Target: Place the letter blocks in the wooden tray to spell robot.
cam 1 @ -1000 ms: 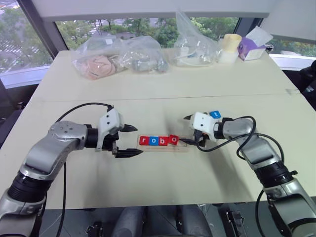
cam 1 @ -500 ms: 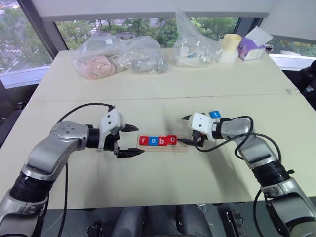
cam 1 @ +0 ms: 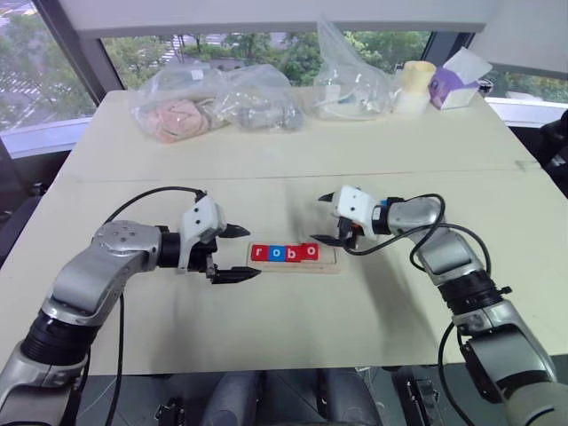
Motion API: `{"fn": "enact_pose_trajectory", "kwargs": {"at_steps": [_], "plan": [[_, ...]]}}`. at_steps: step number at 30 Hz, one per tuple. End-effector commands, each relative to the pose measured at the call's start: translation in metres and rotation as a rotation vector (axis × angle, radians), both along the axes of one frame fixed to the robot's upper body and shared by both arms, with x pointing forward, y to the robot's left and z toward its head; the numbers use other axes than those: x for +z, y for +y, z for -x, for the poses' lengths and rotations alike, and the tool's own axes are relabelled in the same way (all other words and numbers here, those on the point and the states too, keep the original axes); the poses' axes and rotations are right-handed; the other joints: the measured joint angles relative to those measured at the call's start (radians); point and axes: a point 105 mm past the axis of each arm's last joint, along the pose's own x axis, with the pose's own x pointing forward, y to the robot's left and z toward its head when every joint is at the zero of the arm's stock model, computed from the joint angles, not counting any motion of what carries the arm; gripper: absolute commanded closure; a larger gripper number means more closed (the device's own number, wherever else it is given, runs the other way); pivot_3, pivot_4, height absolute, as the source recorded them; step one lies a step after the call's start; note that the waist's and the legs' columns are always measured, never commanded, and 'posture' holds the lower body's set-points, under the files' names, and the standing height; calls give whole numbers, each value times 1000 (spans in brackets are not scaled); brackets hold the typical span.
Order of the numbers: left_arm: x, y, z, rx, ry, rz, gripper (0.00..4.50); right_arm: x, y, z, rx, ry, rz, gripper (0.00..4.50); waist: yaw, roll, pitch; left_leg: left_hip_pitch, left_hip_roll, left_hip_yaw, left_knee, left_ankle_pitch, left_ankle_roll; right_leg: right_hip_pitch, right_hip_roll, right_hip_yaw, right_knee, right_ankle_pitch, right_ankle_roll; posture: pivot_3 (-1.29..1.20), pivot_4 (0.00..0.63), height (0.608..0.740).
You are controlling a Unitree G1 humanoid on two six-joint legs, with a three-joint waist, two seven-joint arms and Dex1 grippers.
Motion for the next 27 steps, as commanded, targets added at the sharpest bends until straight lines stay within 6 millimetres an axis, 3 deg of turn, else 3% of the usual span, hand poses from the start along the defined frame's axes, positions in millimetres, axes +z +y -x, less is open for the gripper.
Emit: {"fn": "enact_pose_trajectory", "kwargs": {"at_steps": [1,10,13,16,20,24,27], "plan": [[5,-3,1,-4,-27,8,0,6,6,-1,57,-20,3,43,-1,0,0,0,0,0,0,0,0,0,0,0,0,0,0,0,150,740],[4,-3,0,16,-26,18,0,9,11,6,114,-8,-14,43,-3,0,0,0,0,0,0,0,0,0,0,0,1,0,0,0,150,740],[3,-3,0,19,-27,18,0,15,10,-2,72,-53,-25,43,-3,0,0,0,0,0,0,0,-1,0,0,0,1,0,0,0,150,740],[4,-3,0,21,-32,22,0,39,-8,-23,-84,-148,-79,43,-4,0,0,0,0,0,0,1,-1,-1,0,0,1,0,0,0,150,740],[16,-7,1,17,-60,57,0,73,-48,-37,-407,-128,-344,43,4,0,0,0,0,0,0,1,-1,-1,0,0,1,0,0,0,150,740],[39,-15,-8,39,-123,163,0,65,-88,-32,-755,-26,-520,43,5,-1,0,0,0,-2,-1,1,-1,-1,0,0,1,0,0,0,150,740],[47,-22,-19,64,-163,221,0,49,-97,-27,-931,60,-627,43,2,0,-1,0,0,-2,-1,1,-2,-1,0,0,2,0,0,0,150,740]]}}
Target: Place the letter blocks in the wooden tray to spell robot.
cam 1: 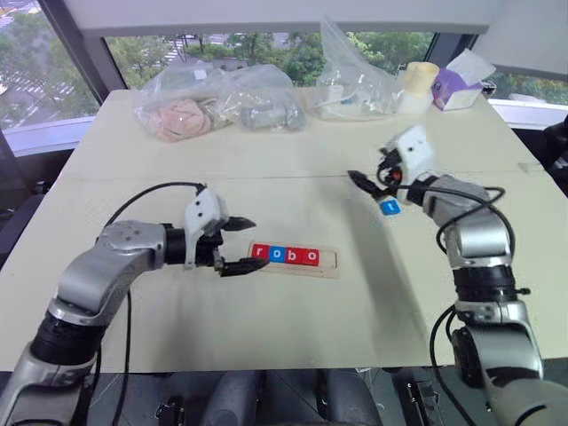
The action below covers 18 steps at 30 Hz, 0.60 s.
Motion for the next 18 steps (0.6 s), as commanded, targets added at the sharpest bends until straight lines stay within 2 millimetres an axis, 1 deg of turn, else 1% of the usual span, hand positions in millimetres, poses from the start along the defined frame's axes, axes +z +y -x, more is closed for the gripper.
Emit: {"fn": "enact_pose_trajectory", "kwargs": {"at_steps": [1,5,8,10,13,16,18], "plan": [[16,-6,-8,8,-83,46,0,-6,-7,6,-161,51,-148,43,-4,0,0,0,0,0,0,0,0,0,0,0,0,0,0,0,150,740],[15,-20,-17,2,-118,52,0,-25,-2,7,-212,101,-155,43,-8,2,-1,1,1,3,0,1,0,-1,0,1,2,1,-1,0,150,740],[14,-28,-18,-18,-125,57,0,-39,-9,7,-256,123,-100,43,-6,2,-1,1,0,3,1,1,0,-1,0,1,3,1,-1,0,150,740],[12,-29,-19,-18,-126,56,0,-47,-15,6,-291,141,-90,43,-6,2,-1,1,0,4,1,1,0,-1,0,1,3,1,-1,0,150,740],[9,-30,-18,-23,-118,49,0,-59,-16,5,-306,177,-71,43,-6,2,-1,1,0,4,1,1,0,-1,0,1,3,1,-1,0,150,740],[6,-28,-16,-28,-106,46,0,-73,-22,5,-345,219,-36,43,-8,2,-1,1,0,4,1,1,0,-1,0,1,3,1,-1,0,150,740],[4,-28,-16,-26,-102,40,0,-79,-25,5,-362,228,-27,43,-8,2,-1,2,1,3,1,1,0,0,0,1,3,1,-1,0,150,740]]}}
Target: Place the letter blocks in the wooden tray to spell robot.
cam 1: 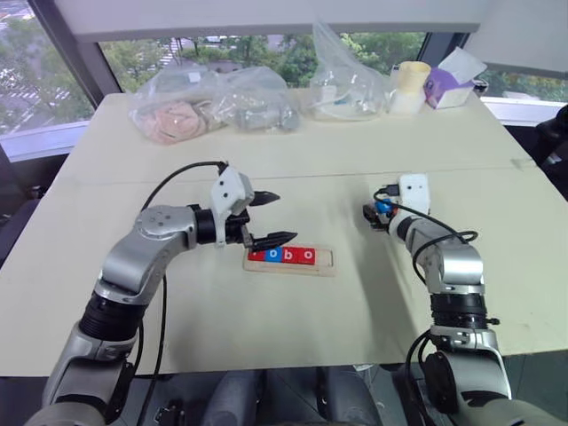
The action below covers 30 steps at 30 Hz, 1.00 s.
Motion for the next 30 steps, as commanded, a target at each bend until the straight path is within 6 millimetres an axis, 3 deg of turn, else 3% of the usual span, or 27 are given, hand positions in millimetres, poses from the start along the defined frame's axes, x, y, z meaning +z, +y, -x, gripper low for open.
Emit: {"fn": "enact_pose_trajectory", "kwargs": {"at_steps": [1,3,8,10,13,17,19,23,30], "plan": [[2,1,2,-6,-24,-5,0,-9,-10,-1,-46,21,26,276,0,0,0,2,0,0,0,0,0,2,0,0,0,0,0,0,150,740],[0,1,4,-9,-20,-11,0,-7,-8,-3,-44,5,16,848,1,0,0,6,0,0,0,0,0,6,0,0,0,0,0,0,150,740],[-2,2,5,-9,-13,-11,0,-4,-8,-2,-56,-1,29,3264,7,0,0,13,0,-2,-1,0,0,16,0,-1,-5,-3,-3,0,150,740],[-3,2,6,-16,-10,-14,0,-3,-13,-1,-89,4,37,3298,7,0,0,13,0,-3,-1,0,0,16,0,-1,-5,-3,-3,0,150,740],[-5,2,12,-39,4,-21,0,14,-17,6,-138,-33,9,3297,7,0,0,13,0,-3,-2,0,0,15,0,-1,-5,-3,-3,0,150,740],[-7,5,22,-70,39,-28,0,34,-6,46,-163,-41,-54,3297,6,0,0,11,0,-3,-5,-1,0,12,0,-1,-5,-4,-2,0,150,740],[-10,6,26,-88,57,-43,0,31,5,72,-161,-3,-77,3297,5,0,0,10,0,-4,-6,-1,1,11,0,-1,-5,-4,-1,0,150,740],[-13,5,29,-112,79,-57,0,24,20,102,-204,58,-123,3297,4,0,0,10,1,-4,-7,-1,1,10,0,-1,-5,-4,-1,0,150,740],[-17,1,26,-138,83,-78,0,3,39,118,-219,178,-229,3297,5,1,0,10,0,-4,-7,-3,-2,11,-1,-1,-7,-4,-3,0,150,740]]}}
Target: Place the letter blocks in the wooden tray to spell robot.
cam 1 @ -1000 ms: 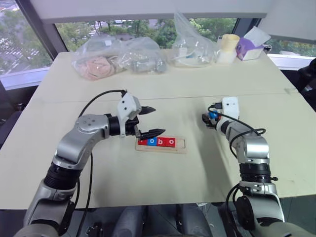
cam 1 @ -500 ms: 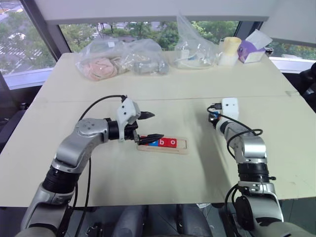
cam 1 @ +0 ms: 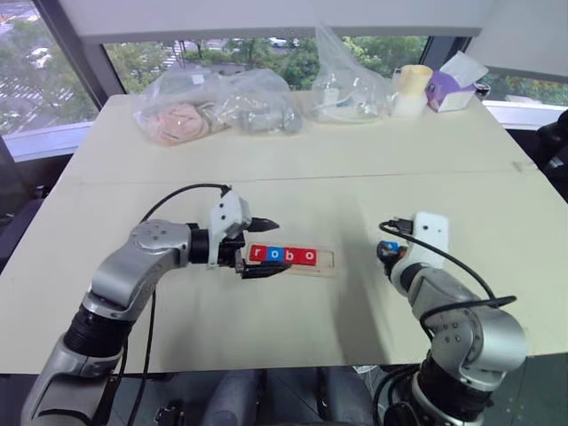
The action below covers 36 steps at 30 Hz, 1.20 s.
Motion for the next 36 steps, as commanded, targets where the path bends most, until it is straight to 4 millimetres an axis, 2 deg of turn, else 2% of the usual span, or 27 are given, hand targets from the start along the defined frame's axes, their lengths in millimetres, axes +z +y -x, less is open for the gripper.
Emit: {"fn": "enact_pose_trajectory", "kwargs": {"at_steps": [1,6,8,10,12,14,17,19,21,22,25,27,32,36], "plan": [[8,-3,-1,-26,-45,0,0,-2,1,3,-24,8,-41,3297,0,0,0,0,0,0,0,0,0,0,0,0,0,0,0,0,150,740],[7,-2,0,-34,-42,-8,0,-11,10,4,3,40,-81,3297,-1,0,0,-6,0,0,-2,1,2,-7,0,0,0,0,0,0,150,740],[7,0,-1,-29,-43,-14,0,-11,12,4,6,36,-106,2262,-3,0,0,-9,0,0,-1,2,2,-10,0,0,1,0,1,0,150,740],[6,3,-1,-22,-42,-21,0,-13,10,4,-5,47,-102,1410,-2,0,0,-9,0,1,-1,2,2,-10,0,0,1,1,1,0,150,740],[5,5,0,-20,-36,-34,0,-5,4,-1,5,19,-69,449,-1,0,0,-9,0,0,-1,2,2,-10,0,0,1,0,1,0,150,740],[4,8,3,-28,-25,-46,0,11,-4,-9,36,-32,-18,449,-1,0,0,-10,0,0,0,2,2,-10,0,0,1,0,1,0,150,740],[2,13,5,-42,-13,-68,0,40,-33,-31,85,-120,95,449,-1,1,1,-13,-1,1,4,2,2,-11,0,0,0,1,0,0,150,740],[5,16,-1,-30,-54,-69,0,68,-41,-49,207,-287,75,449,1,0,1,-13,-1,1,4,2,3,-10,-1,-1,0,1,0,0,150,740],[9,16,-4,-30,-69,-65,0,81,-47,-56,360,-384,123,449,0,0,1,-13,-1,1,3,2,3,-10,-1,-2,-1,1,0,0,150,740],[10,16,-3,-42,-63,-67,0,80,-48,-55,467,-395,173,449,0,0,1,-13,0,1,2,1,3,-10,0,-2,-1,0,1,0,150,740],[11,18,4,-86,-43,-85,0,60,-53,-41,809,-330,325,449,-1,0,1,-13,-1,1,2,-1,6,-9,0,-3,-1,0,7,0,150,740],[11,19,8,-110,-35,-100,0,50,-54,-33,959,-299,350,449,-6,0,1,-13,-1,3,2,-2,9,-9,-1,-2,-1,-1,9,0,150,740],[7,15,15,-146,-26,-125,0,21,-62,-29,1177,-206,361,449,-6,-1,2,-13,0,6,5,-3,9,-9,-2,-1,-1,0,7,0,150,740],[9,18,14,-118,-26,-128,0,9,-52,-28,1292,-188,354,449,-1,-1,2,-12,0,5,8,-2,8,-7,-2,-1,-1,0,3,0,150,740]]}}
